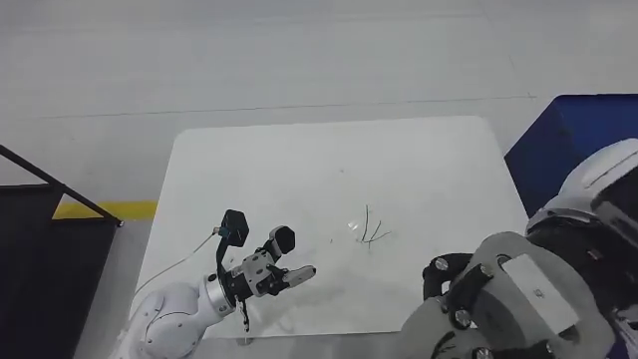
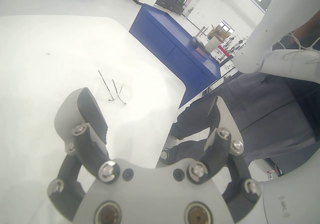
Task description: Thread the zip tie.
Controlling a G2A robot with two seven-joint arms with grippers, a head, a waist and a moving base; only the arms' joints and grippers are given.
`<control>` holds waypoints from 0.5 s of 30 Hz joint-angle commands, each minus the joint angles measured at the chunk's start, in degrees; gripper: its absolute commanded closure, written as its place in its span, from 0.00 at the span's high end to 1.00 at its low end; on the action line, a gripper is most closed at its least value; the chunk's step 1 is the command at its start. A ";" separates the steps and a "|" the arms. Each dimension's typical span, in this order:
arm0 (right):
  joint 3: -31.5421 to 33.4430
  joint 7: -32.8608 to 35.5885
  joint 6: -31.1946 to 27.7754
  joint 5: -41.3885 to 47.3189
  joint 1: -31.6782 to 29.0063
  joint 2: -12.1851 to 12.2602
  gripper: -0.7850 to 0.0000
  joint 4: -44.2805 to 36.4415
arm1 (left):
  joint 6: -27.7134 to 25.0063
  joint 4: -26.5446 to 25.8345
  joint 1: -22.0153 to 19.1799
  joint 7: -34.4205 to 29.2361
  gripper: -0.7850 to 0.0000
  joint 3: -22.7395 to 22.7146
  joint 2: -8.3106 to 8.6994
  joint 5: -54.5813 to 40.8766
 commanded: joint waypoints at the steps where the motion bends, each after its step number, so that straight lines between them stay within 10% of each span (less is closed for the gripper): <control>1: -1.82 3.03 4.40 2.31 -0.28 0.02 0.00 0.95 | 0.00 0.00 0.00 0.00 1.00 0.00 0.00 0.00; 15: -11.84 10.25 14.73 36.10 -2.89 -2.37 0.00 7.39 | 0.00 0.00 0.00 0.00 1.00 0.00 0.00 0.00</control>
